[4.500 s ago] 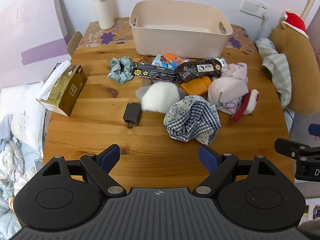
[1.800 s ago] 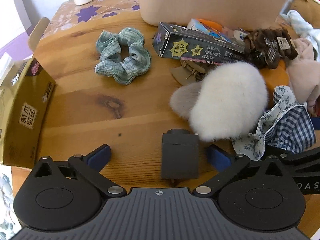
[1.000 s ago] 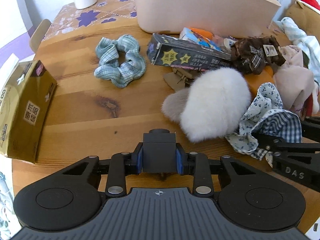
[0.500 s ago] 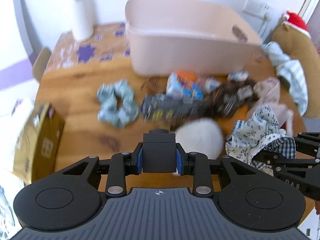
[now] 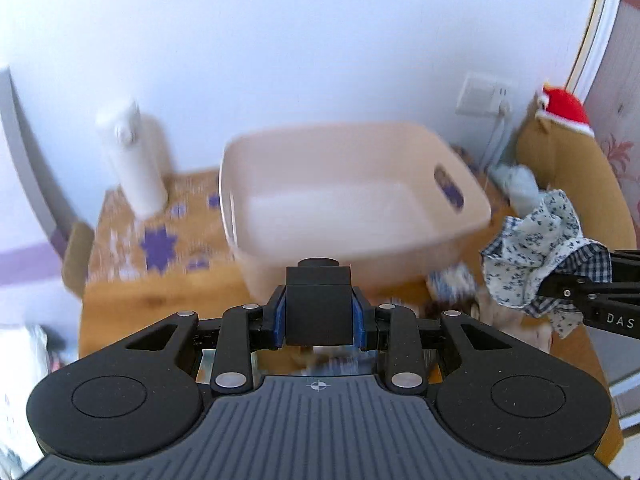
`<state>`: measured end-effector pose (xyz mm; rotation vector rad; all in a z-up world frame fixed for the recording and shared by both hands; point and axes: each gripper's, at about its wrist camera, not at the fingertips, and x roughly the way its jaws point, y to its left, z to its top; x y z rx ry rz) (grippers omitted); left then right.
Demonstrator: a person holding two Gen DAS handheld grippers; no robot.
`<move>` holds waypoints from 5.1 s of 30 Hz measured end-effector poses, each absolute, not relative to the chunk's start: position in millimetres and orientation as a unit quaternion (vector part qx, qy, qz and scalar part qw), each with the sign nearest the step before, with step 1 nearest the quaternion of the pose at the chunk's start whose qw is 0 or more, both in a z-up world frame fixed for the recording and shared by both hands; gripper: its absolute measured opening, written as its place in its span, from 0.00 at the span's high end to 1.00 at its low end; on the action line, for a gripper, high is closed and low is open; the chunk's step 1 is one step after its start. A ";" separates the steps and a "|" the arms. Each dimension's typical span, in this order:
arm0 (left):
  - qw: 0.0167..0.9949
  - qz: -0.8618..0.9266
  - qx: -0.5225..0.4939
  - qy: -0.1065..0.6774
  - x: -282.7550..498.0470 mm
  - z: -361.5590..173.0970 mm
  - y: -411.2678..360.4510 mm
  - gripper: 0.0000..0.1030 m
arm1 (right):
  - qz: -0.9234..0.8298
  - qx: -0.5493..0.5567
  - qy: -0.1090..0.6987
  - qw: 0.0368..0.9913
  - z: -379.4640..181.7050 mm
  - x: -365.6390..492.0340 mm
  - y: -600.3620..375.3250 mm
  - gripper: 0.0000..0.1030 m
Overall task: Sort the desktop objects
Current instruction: 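Carry cloth and charger into the cream basket and open both grippers, then grasp the green plaid scrunchie with the left gripper while the right grasps the red-white plush, then lift scrunchie and plush into the cream basket and open both grippers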
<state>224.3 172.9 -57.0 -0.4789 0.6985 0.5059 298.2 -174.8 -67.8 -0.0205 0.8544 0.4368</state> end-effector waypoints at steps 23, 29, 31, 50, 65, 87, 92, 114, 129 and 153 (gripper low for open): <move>0.891 0.285 -0.182 0.304 334.5 -31.9 231.6 0.69 | 0.188 -0.029 0.332 0.924 -14.1 419.0 -156.5 0.73; 0.866 0.306 -0.189 0.347 358.5 -65.7 246.1 0.69 | 0.191 -0.048 0.361 0.911 -43.1 450.1 -125.3 0.73; 0.858 0.310 -0.195 0.361 363.9 -76.1 249.7 0.69 | 0.188 -0.054 0.379 0.904 -58.3 458.2 -115.4 0.73; 0.851 0.300 -0.205 0.381 363.4 -120.5 237.3 0.33 | 0.171 -0.106 0.459 0.865 -123.7 457.5 -94.6 0.32; 0.860 0.307 -0.202 0.354 290.6 -85.2 206.4 0.22 | 0.163 -0.070 0.390 0.903 -59.9 403.0 -145.8 0.00; 0.779 0.342 -0.262 0.456 229.1 -178.6 195.1 0.21 | 0.070 -0.073 0.465 0.879 -133.7 314.5 -235.3 0.00; 0.770 0.353 -0.272 0.456 231.3 -189.4 198.5 0.21 | 0.041 -0.068 0.495 0.865 -157.9 303.1 -250.9 0.00; 0.765 0.347 -0.356 0.410 250.6 -207.7 217.4 0.21 | 0.051 -0.071 0.548 0.832 -195.5 313.2 -234.2 0.00; 0.750 0.357 -0.349 0.434 262.7 -219.5 213.8 0.32 | 0.063 -0.080 0.567 0.818 -205.7 320.9 -240.0 0.20; 0.761 0.396 -0.354 0.373 223.5 -176.0 157.3 0.79 | 0.156 -0.107 0.536 0.823 -170.5 295.3 -255.2 0.61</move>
